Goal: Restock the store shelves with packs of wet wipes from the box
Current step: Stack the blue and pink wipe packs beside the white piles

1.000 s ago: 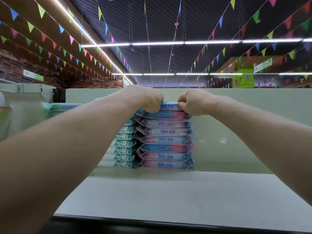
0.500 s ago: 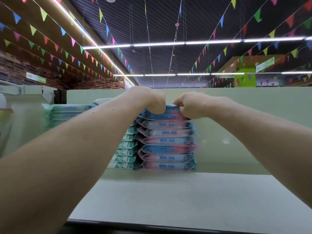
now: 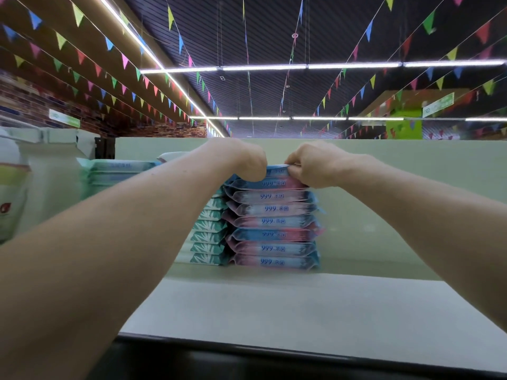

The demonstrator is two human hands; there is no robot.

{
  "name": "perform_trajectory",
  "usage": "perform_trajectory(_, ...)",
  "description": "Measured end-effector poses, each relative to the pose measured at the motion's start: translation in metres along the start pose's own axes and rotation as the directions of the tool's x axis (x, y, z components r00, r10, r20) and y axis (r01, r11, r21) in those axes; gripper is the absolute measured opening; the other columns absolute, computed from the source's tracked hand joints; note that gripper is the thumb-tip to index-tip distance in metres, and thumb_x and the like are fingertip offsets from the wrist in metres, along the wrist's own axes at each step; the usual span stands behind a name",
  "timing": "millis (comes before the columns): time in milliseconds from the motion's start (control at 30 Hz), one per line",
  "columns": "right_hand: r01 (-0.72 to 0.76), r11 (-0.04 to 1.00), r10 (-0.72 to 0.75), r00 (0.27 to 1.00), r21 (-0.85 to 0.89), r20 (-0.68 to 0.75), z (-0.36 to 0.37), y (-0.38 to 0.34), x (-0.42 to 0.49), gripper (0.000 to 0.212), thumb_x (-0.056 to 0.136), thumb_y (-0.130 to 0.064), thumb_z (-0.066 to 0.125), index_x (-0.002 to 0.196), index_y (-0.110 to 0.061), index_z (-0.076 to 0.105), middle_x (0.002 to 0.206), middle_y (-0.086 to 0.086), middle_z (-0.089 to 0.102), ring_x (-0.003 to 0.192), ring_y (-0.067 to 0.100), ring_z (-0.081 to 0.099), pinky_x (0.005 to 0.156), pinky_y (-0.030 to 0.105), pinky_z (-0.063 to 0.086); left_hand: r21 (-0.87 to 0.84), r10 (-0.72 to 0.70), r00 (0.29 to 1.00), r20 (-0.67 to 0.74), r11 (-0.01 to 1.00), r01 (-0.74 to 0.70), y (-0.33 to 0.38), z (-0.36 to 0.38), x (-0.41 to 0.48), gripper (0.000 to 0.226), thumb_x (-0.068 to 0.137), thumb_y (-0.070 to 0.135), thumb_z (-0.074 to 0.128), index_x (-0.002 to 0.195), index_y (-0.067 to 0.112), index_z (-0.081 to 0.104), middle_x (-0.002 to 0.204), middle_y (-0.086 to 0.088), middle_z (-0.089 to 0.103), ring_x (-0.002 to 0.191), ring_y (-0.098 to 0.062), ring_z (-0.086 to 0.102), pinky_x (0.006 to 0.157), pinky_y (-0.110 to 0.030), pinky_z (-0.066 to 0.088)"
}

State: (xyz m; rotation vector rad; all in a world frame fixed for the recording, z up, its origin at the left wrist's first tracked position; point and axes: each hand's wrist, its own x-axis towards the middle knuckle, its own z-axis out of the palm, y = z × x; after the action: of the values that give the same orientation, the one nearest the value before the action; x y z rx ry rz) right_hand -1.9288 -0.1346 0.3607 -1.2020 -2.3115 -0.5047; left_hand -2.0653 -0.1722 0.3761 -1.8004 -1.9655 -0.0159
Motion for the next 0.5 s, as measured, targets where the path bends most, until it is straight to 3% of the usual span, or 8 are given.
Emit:
perform_trajectory(100, 0.009, 0.999, -0.012, 0.996, 0.034, 0.093, -0.011, 0.001, -0.008, 0.033, 0.095, -0.040, 0.052, 0.115, -0.018, 0.066, 0.106, 0.003, 0.068, 0.095, 0.021, 0.060, 0.077, 0.029, 0.047, -0.023, 0.017, 0.999, 0.039, 1.000, -0.016, 0.000, -0.005, -0.003, 0.033, 0.097, 0.024, 0.034, 0.121, 0.019, 0.056, 0.109, -0.005, 0.058, 0.100, -0.026, 0.056, 0.087, -0.038, 0.047)
perform_trajectory(167, 0.023, 1.000, -0.024, 0.995, 0.010, 0.099, -0.012, 0.002, -0.010, 0.031, 0.091, -0.037, 0.058, 0.116, -0.019, 0.065, 0.105, 0.001, 0.068, 0.093, 0.021, 0.061, 0.076, 0.029, 0.048, -0.041, 0.018, 0.997, 0.080, 0.999, -0.014, 0.000, -0.010, -0.006, 0.028, 0.097, 0.035, 0.033, 0.113, 0.023, 0.053, 0.104, -0.005, 0.053, 0.096, -0.025, 0.053, 0.092, -0.039, 0.045)
perform_trajectory(233, 0.027, 0.999, -0.025, 0.998, -0.031, 0.053, -0.006, 0.002, -0.010, 0.028, 0.091, -0.031, 0.060, 0.115, -0.018, 0.065, 0.103, 0.003, 0.067, 0.091, 0.022, 0.061, 0.075, 0.029, 0.047, 0.001, 0.015, 0.996, 0.087, 1.000, -0.015, 0.001, -0.006, -0.006, 0.032, 0.096, 0.038, 0.037, 0.119, 0.022, 0.052, 0.107, -0.004, 0.055, 0.098, -0.025, 0.053, 0.093, -0.039, 0.044)
perform_trajectory(367, 0.036, 0.998, -0.038, 0.999, -0.057, -0.022, 0.004, -0.001, -0.011, 0.026, 0.092, -0.027, 0.058, 0.113, -0.012, 0.064, 0.102, 0.007, 0.064, 0.090, 0.025, 0.058, 0.075, 0.031, 0.046, 0.004, -0.008, 1.000, 0.005, 1.000, 0.007, 0.006, 0.009, -0.004, 0.039, 0.095, 0.035, 0.044, 0.132, 0.021, 0.049, 0.119, -0.005, 0.058, 0.107, -0.027, 0.056, 0.096, -0.040, 0.045)
perform_trajectory(500, 0.048, 0.987, -0.062, 0.994, -0.153, -0.092, 0.003, -0.005, -0.021, 0.027, 0.093, -0.027, 0.057, 0.115, -0.012, 0.061, 0.102, 0.008, 0.055, 0.089, 0.025, 0.050, 0.072, 0.030, 0.039, 0.028, -0.048, 0.994, -0.095, 0.998, 0.050, 0.012, 0.009, -0.017, 0.031, 0.095, 0.034, 0.047, 0.118, 0.015, 0.057, 0.107, -0.004, 0.061, 0.101, -0.028, 0.057, 0.096, -0.046, 0.041)
